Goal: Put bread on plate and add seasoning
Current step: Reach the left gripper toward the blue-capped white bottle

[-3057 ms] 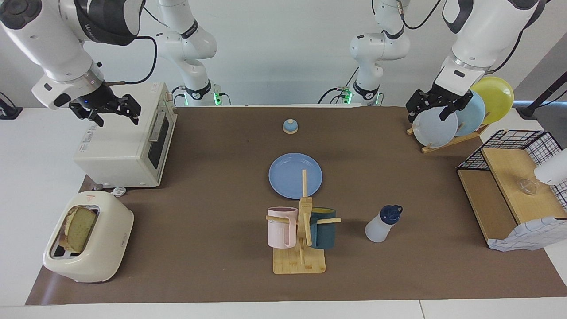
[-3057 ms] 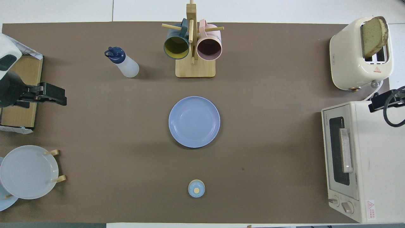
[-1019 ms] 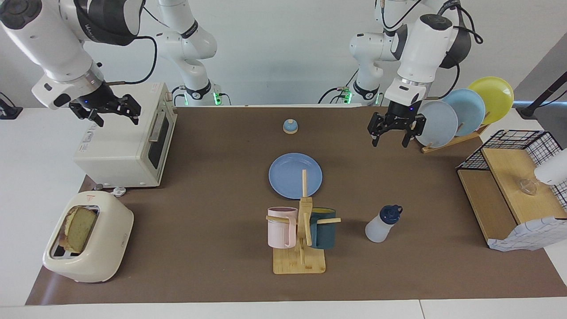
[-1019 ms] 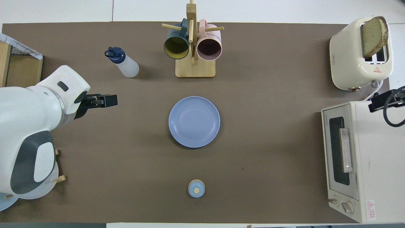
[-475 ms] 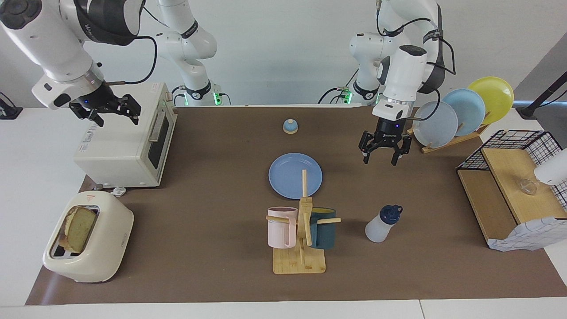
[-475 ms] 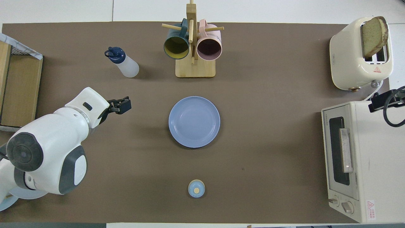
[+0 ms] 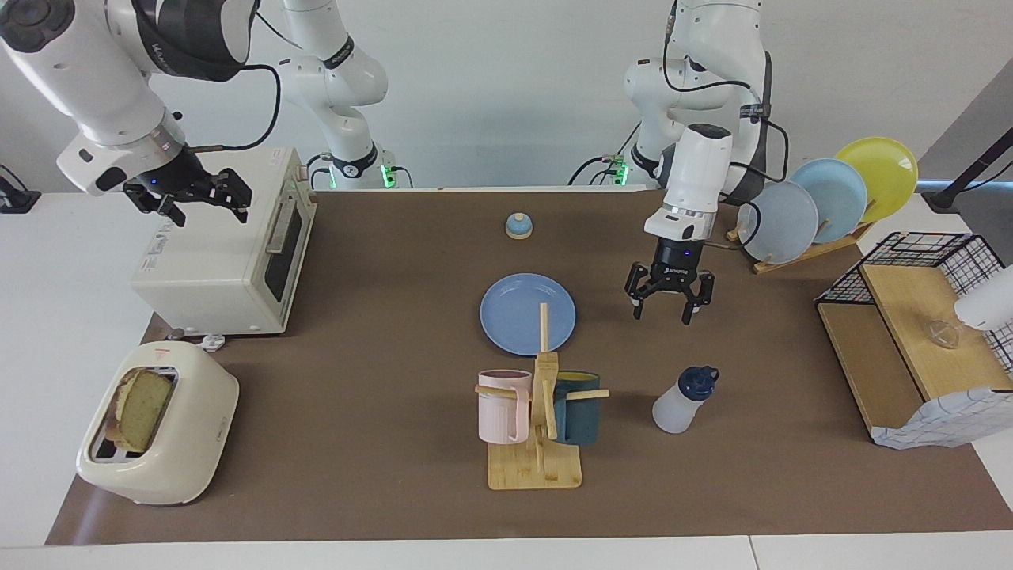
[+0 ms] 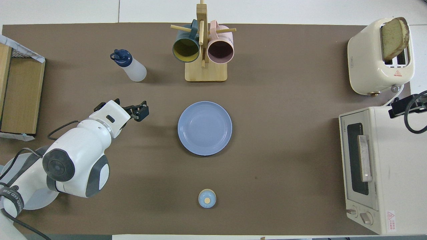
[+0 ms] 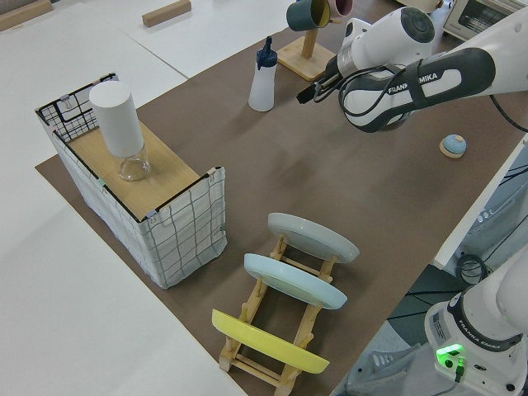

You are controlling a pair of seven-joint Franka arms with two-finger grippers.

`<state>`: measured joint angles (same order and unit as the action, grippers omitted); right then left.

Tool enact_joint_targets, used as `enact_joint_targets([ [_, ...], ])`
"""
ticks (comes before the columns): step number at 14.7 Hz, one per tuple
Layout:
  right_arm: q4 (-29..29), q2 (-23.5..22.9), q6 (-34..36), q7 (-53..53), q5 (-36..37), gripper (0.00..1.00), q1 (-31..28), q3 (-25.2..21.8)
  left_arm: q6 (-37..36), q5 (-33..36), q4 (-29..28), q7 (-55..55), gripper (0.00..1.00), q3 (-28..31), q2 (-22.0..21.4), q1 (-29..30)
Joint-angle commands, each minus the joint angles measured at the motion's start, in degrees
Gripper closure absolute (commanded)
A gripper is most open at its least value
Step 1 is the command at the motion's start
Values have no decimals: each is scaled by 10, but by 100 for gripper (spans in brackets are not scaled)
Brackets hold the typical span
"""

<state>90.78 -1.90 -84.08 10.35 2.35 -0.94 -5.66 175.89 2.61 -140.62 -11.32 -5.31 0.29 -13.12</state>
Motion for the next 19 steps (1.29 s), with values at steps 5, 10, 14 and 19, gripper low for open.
enact_joint_targets([
  [5,12,8,-13,2,-13,0,1,6,66,14,3,1,0,9,39,-4],
  [10,8,-13,-165,71,-5,0,0,6,103,13,19,1,0,11,74,-3],
  [14,2,-56,-321,131,-6,0,-19,6,102,13,47,2,0,21,100,-4],
  [19,-13,-127,-469,197,-8,0,-56,6,102,14,93,2,0,38,139,-10],
])
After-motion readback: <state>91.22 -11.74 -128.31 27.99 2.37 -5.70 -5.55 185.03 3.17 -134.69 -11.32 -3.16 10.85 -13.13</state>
